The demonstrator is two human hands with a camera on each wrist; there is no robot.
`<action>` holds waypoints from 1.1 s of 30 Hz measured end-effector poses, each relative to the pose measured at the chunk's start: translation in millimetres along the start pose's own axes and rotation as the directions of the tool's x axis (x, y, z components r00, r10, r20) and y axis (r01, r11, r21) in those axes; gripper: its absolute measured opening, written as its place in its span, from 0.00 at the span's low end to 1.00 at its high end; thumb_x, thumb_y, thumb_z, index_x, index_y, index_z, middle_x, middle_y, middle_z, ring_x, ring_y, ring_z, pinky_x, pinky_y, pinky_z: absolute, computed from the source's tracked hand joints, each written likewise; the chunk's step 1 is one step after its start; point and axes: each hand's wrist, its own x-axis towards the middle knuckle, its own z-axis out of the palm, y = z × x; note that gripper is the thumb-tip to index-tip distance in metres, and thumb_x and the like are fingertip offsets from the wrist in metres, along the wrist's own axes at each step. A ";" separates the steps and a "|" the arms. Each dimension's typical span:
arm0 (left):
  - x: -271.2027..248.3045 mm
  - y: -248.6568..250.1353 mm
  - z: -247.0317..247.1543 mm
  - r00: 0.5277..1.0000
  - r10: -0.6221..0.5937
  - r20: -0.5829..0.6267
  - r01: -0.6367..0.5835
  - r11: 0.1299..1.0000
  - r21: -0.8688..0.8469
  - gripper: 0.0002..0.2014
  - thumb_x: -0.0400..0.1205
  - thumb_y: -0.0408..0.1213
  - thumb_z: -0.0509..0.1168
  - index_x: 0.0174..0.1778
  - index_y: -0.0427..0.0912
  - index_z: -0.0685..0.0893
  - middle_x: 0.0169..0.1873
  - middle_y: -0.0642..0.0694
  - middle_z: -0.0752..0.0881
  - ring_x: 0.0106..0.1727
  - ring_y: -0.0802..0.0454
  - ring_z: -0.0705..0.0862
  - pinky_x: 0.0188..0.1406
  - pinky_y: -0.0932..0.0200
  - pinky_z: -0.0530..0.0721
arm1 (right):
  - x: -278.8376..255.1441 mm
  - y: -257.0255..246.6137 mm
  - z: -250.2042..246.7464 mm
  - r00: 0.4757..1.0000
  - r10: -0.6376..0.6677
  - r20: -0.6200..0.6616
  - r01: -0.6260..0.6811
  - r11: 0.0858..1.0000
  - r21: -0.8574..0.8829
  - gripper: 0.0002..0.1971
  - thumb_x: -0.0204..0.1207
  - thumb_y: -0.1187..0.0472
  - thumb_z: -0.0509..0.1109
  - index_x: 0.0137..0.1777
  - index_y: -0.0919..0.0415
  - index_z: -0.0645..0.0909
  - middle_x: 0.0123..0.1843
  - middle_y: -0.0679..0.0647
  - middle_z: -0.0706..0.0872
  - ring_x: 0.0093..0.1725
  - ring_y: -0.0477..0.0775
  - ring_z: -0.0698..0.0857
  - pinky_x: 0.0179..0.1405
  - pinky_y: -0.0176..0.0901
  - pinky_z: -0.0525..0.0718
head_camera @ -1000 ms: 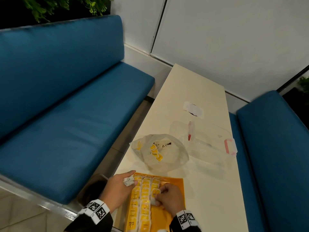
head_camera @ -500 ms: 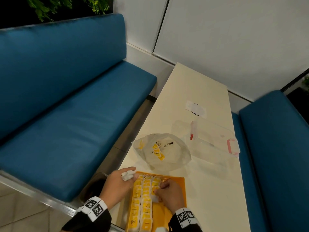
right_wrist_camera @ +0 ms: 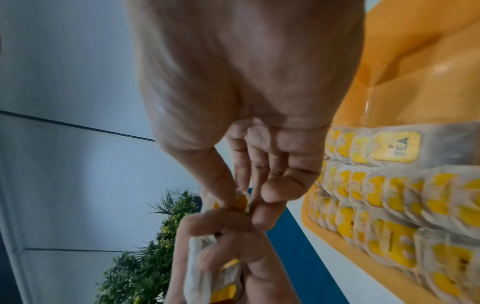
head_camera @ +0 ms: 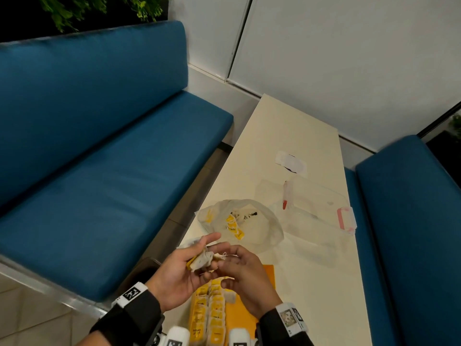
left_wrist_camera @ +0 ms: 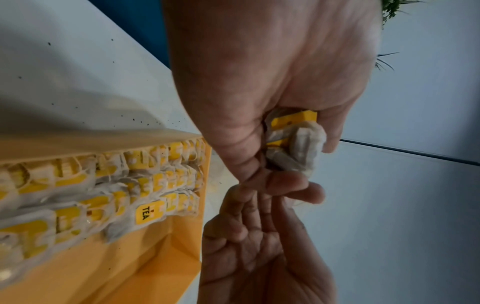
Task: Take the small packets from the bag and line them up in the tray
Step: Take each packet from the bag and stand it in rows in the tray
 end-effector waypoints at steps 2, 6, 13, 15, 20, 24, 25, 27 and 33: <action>0.1 -0.5 -0.2 1.000 -0.007 -0.001 0.007 1.000 0.006 0.21 0.86 0.43 0.60 0.72 0.39 0.83 0.68 0.37 0.88 0.34 0.51 0.85 0.27 0.61 0.87 | 0.7 2.6 -0.3 1.000 0.001 -0.026 -0.001 1.000 0.009 0.13 0.77 0.69 0.75 0.60 0.70 0.81 0.46 0.64 0.91 0.41 0.58 0.88 0.32 0.41 0.80; 0.6 -2.1 -2.8 1.000 -0.014 -0.017 0.014 1.000 -0.003 0.20 0.86 0.43 0.61 0.72 0.40 0.84 0.69 0.39 0.87 0.37 0.50 0.88 0.29 0.60 0.87 | 0.5 6.7 1.9 0.991 -0.089 -0.097 0.077 0.989 -0.122 0.05 0.76 0.68 0.76 0.49 0.68 0.84 0.41 0.59 0.90 0.38 0.54 0.87 0.30 0.40 0.78; 1.8 -1.0 -8.0 0.993 -0.037 -0.110 0.053 0.987 0.150 0.17 0.85 0.43 0.67 0.65 0.40 0.89 0.55 0.35 0.91 0.42 0.45 0.92 0.32 0.57 0.89 | 4.0 -2.6 -5.1 0.950 -0.259 -0.175 0.204 0.938 -0.281 0.02 0.75 0.71 0.75 0.44 0.70 0.84 0.32 0.55 0.87 0.32 0.53 0.87 0.27 0.42 0.79; 2.3 -1.9 -7.6 0.993 -0.017 -0.117 0.045 0.969 0.243 0.16 0.83 0.43 0.70 0.64 0.39 0.89 0.52 0.37 0.91 0.42 0.46 0.90 0.33 0.58 0.85 | 5.2 -7.1 -7.3 0.942 -0.294 -0.160 0.231 0.917 -0.324 0.01 0.75 0.70 0.75 0.43 0.68 0.85 0.31 0.54 0.87 0.31 0.49 0.86 0.29 0.38 0.80; 4.5 -6.9 -6.1 0.990 0.056 -0.127 0.001 0.911 0.412 0.10 0.81 0.35 0.74 0.56 0.36 0.91 0.45 0.38 0.91 0.37 0.50 0.85 0.31 0.60 0.80 | 8.4 -13.5 -8.0 0.934 -0.341 -0.108 0.275 0.878 -0.392 0.03 0.76 0.66 0.76 0.43 0.59 0.90 0.36 0.52 0.91 0.34 0.43 0.85 0.35 0.36 0.82; 6.3 -9.8 -6.8 0.989 0.088 -0.117 -0.031 0.906 0.422 0.11 0.82 0.35 0.73 0.56 0.32 0.90 0.39 0.41 0.87 0.36 0.51 0.83 0.30 0.61 0.78 | 10.8 -8.9 -12.0 0.947 -0.289 -0.140 0.234 0.919 -0.316 0.03 0.74 0.63 0.78 0.44 0.62 0.89 0.32 0.55 0.86 0.33 0.50 0.82 0.31 0.42 0.79; 6.7 -10.0 -7.6 0.988 0.097 -0.118 -0.037 0.900 0.434 0.11 0.82 0.36 0.74 0.56 0.32 0.90 0.39 0.41 0.86 0.36 0.51 0.83 0.30 0.61 0.78 | 10.6 -7.8 -13.4 0.951 -0.275 -0.138 0.223 0.925 -0.306 0.04 0.74 0.63 0.79 0.44 0.63 0.88 0.32 0.55 0.86 0.33 0.50 0.82 0.31 0.41 0.78; 7.2 -10.4 -9.5 0.987 0.108 -0.117 -0.043 0.888 0.457 0.12 0.82 0.36 0.74 0.56 0.32 0.90 0.39 0.40 0.86 0.36 0.50 0.83 0.30 0.60 0.78 | 8.9 -9.0 -16.2 0.956 -0.266 -0.125 0.216 0.925 -0.312 0.04 0.73 0.65 0.79 0.43 0.64 0.88 0.31 0.52 0.86 0.32 0.48 0.82 0.31 0.37 0.78; 7.6 -9.5 -19.2 0.973 0.140 -0.184 -0.044 0.895 0.444 0.09 0.83 0.36 0.73 0.57 0.42 0.93 0.45 0.38 0.92 0.35 0.50 0.83 0.31 0.59 0.81 | 4.1 -15.4 -28.0 0.936 -0.334 -0.114 0.241 0.839 -0.488 0.05 0.69 0.63 0.83 0.38 0.57 0.89 0.40 0.52 0.90 0.35 0.44 0.82 0.37 0.34 0.81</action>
